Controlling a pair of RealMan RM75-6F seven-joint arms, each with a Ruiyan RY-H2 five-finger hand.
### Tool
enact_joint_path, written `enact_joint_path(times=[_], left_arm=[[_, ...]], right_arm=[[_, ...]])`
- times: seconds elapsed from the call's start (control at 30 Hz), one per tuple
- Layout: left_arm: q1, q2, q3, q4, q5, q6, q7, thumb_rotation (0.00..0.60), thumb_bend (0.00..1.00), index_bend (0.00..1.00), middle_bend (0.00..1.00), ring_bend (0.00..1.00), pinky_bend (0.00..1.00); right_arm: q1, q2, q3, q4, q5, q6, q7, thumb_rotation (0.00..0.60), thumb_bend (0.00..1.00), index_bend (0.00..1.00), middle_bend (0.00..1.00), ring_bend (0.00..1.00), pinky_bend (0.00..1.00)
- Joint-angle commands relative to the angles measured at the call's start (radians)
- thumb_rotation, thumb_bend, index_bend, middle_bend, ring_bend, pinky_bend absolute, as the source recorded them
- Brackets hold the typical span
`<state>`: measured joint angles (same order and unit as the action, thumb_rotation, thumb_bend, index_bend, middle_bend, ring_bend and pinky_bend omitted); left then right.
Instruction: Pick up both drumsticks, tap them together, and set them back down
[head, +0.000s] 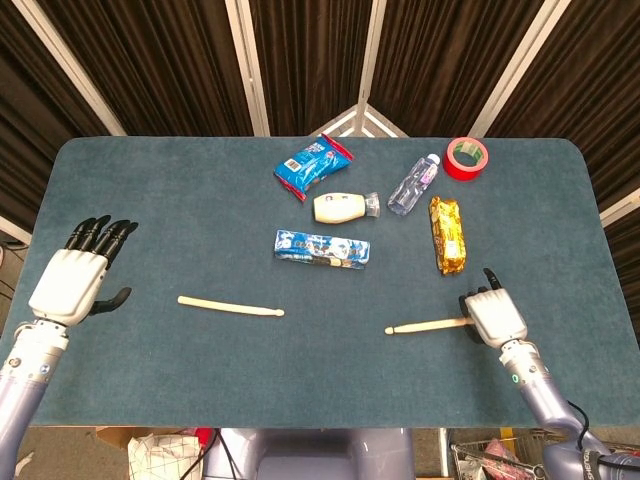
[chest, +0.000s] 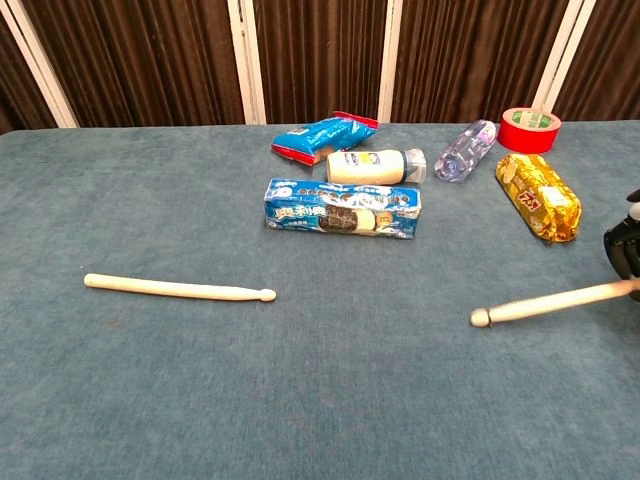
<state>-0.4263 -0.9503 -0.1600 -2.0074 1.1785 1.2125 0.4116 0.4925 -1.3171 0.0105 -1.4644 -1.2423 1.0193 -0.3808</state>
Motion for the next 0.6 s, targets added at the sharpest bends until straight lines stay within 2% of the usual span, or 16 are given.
enact_joint_path(times=[0.03,0.17,0.3,0.4,0.5,0.6], left_arm=[[-0.004,-0.011,0.006,0.005,-0.002,-0.002,0.011,0.6,0.38,0.08,0.07,0.0,0.0],[-0.011,-0.028,0.02,0.016,-0.002,-0.008,0.041,0.6,0.38,0.07,0.06,0.0,0.0],[-0.013,-0.044,0.029,0.021,0.003,0.003,0.071,0.6,0.38,0.07,0.06,0.0,0.0],[-0.003,-0.043,0.045,-0.001,0.028,0.026,0.102,0.6,0.38,0.07,0.06,0.0,0.0],[0.019,-0.035,0.066,-0.026,0.065,0.064,0.133,0.6,0.38,0.07,0.06,0.0,0.0],[0.061,-0.029,0.095,-0.058,0.072,0.123,0.182,0.6,0.38,0.07,0.06,0.0,0.0]], right_arm=[[0.007,0.013,0.007,-0.049,0.072,-0.035,-0.071,0.6,0.3,0.21,0.33,0.34,0.05],[0.02,0.035,0.013,-0.119,0.175,-0.054,-0.168,0.6,0.29,0.12,0.29,0.33,0.05],[0.025,0.059,0.023,-0.198,0.259,-0.032,-0.235,0.6,0.29,0.1,0.26,0.29,0.04],[0.028,0.117,0.054,-0.318,0.333,0.004,-0.252,0.6,0.29,0.1,0.22,0.25,0.04],[0.011,0.171,0.095,-0.44,0.347,0.075,-0.22,0.6,0.29,0.09,0.2,0.22,0.04],[-0.032,0.247,0.122,-0.594,0.288,0.189,-0.187,0.6,0.29,0.08,0.17,0.19,0.04]])
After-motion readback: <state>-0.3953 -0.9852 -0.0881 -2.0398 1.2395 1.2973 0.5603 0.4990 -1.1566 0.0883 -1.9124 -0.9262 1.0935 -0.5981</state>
